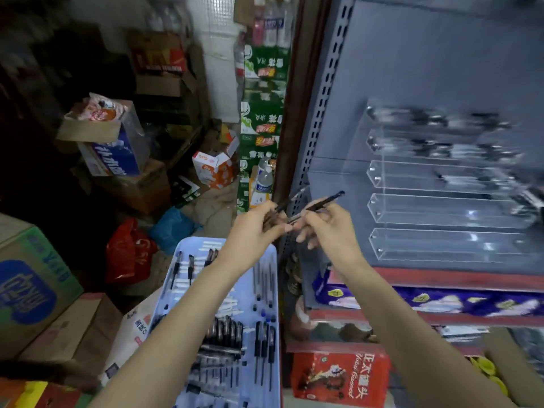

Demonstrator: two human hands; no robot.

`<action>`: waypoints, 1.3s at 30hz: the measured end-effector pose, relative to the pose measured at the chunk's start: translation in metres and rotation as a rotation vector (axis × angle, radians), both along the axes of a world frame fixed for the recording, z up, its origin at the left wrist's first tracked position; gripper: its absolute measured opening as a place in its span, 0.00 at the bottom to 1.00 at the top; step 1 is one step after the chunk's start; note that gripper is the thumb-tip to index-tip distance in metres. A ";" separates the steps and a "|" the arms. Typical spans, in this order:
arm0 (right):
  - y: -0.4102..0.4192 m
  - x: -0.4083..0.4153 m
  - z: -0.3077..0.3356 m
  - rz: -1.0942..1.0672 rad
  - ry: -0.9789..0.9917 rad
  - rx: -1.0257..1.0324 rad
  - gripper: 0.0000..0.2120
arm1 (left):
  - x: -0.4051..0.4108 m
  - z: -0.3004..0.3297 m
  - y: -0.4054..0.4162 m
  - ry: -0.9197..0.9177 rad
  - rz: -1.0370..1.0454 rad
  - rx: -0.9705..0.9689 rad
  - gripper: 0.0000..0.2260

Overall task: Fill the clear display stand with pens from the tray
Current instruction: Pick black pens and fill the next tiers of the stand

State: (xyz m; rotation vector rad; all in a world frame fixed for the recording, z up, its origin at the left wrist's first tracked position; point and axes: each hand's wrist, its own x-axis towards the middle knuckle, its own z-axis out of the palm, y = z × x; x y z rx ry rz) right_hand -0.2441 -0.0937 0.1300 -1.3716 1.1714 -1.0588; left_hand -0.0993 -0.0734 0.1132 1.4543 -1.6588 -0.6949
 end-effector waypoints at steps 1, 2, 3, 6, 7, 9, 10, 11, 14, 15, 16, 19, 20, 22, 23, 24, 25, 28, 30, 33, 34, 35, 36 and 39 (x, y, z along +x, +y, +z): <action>-0.002 -0.015 0.006 -0.012 -0.038 0.010 0.08 | -0.011 0.009 -0.005 -0.034 -0.017 -0.025 0.07; -0.003 -0.031 0.013 -0.026 -0.082 0.018 0.06 | -0.022 0.017 -0.011 -0.064 -0.032 -0.053 0.07; -0.005 -0.048 0.018 -0.044 -0.132 0.021 0.04 | -0.035 0.025 -0.016 -0.091 -0.044 -0.081 0.06; -0.016 -0.107 0.031 -0.114 -0.266 -0.029 0.03 | -0.075 0.044 -0.034 -0.173 -0.051 -0.153 0.05; -0.022 -0.126 0.033 -0.130 -0.287 -0.058 0.04 | -0.089 0.049 -0.041 -0.191 -0.040 -0.169 0.05; -0.037 -0.163 0.039 -0.133 -0.283 -0.103 0.04 | -0.118 0.058 -0.056 -0.217 -0.019 -0.211 0.05; -0.045 -0.179 0.042 -0.123 -0.273 -0.118 0.04 | -0.132 0.061 -0.063 -0.235 -0.013 -0.236 0.05; -0.055 -0.195 0.045 -0.112 -0.267 -0.127 0.04 | -0.145 0.063 -0.069 -0.253 -0.011 -0.258 0.05; -0.088 -0.236 0.055 -0.114 -0.285 -0.128 0.07 | -0.174 0.067 -0.087 -0.237 -0.028 -0.286 0.07; -0.098 -0.246 0.057 -0.119 -0.289 -0.128 0.08 | -0.179 0.068 -0.093 -0.231 -0.020 -0.282 0.10; -0.109 -0.255 0.059 -0.122 -0.274 -0.137 0.08 | -0.183 0.069 -0.097 -0.230 0.001 -0.281 0.11; -0.139 -0.272 0.057 -0.114 -0.060 -0.163 0.09 | -0.190 0.074 -0.104 -0.229 0.087 -0.268 0.14; -0.147 -0.274 0.056 -0.093 0.031 -0.167 0.08 | -0.191 0.076 -0.105 -0.230 0.108 -0.260 0.14; -0.160 -0.276 0.052 -0.040 0.195 -0.196 0.06 | -0.191 0.078 -0.107 -0.231 0.132 -0.234 0.15; -0.165 -0.275 0.051 -0.017 0.284 -0.232 0.04 | -0.191 0.079 -0.108 -0.233 0.143 -0.214 0.15; -0.168 -0.273 0.051 -0.001 0.385 -0.279 0.04 | -0.191 0.079 -0.109 -0.239 0.156 -0.189 0.15; -0.171 -0.271 0.052 0.007 0.480 -0.324 0.04 | -0.191 0.080 -0.110 -0.250 0.164 -0.159 0.15; -0.178 -0.264 0.052 0.018 0.685 -0.442 0.04 | -0.189 0.079 -0.116 -0.298 0.126 -0.059 0.18; -0.182 -0.264 0.048 0.028 0.800 -0.509 0.02 | -0.188 0.079 -0.118 -0.337 0.095 -0.023 0.20; -0.186 -0.263 0.043 0.041 0.909 -0.528 0.02 | -0.189 0.078 -0.120 -0.441 0.064 -0.018 0.23; -0.186 -0.263 0.042 0.047 0.922 -0.510 0.02 | -0.191 0.078 -0.121 -0.471 0.057 -0.025 0.23; -0.185 -0.262 0.042 0.052 0.923 -0.501 0.03 | -0.193 0.078 -0.121 -0.489 0.053 -0.033 0.23; -0.183 -0.261 0.043 0.049 0.905 -0.501 0.04 | -0.195 0.079 -0.121 -0.496 0.047 -0.044 0.23; -0.174 -0.260 0.051 0.005 0.628 -0.456 0.07 | -0.205 0.083 -0.124 -0.550 0.004 -0.056 0.22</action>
